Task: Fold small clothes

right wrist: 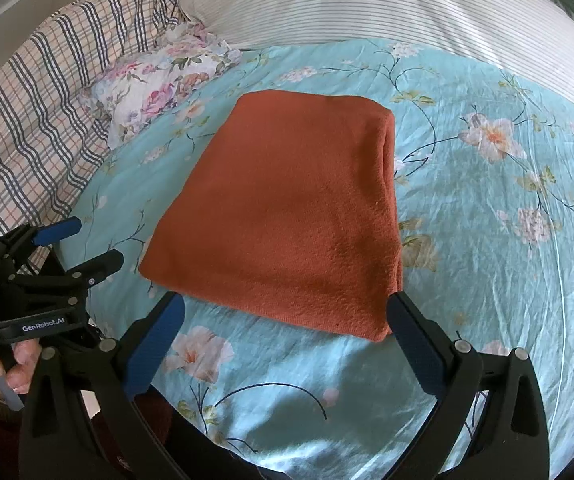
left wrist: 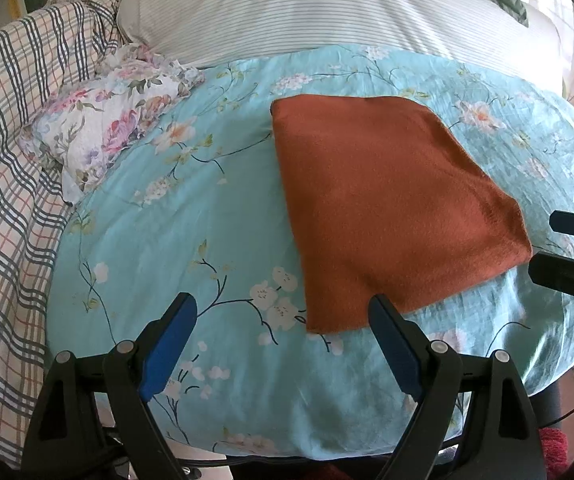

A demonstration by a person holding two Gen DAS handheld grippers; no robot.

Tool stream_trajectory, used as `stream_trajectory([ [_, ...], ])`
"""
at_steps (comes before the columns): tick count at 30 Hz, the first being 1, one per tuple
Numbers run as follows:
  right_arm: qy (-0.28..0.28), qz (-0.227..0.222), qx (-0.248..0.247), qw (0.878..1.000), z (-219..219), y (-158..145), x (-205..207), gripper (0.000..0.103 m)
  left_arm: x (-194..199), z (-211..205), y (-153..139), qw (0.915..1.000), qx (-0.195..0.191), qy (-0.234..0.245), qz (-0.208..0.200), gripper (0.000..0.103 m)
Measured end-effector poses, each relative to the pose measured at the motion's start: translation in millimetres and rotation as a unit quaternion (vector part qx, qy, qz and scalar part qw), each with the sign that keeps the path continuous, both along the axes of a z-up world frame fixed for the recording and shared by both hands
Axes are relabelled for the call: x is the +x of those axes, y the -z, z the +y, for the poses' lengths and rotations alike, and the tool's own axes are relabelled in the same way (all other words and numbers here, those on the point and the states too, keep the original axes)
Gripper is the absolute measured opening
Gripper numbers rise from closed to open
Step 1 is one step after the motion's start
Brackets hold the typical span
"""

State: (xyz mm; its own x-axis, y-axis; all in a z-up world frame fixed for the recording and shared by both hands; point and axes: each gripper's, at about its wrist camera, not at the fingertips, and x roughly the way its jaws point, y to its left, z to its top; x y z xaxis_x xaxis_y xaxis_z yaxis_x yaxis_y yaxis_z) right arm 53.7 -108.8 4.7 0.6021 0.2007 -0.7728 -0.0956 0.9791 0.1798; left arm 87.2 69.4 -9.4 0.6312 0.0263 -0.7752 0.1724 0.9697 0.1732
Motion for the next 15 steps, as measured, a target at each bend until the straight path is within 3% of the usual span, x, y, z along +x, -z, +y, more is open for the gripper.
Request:
stream_trajectory([
  [15,-0.003,0.001,0.001,1.000,-3.8,-0.7,2.5,0.101,0.6,-0.6,0.4,1.0000,-0.001,-0.001,0.001,0.088],
])
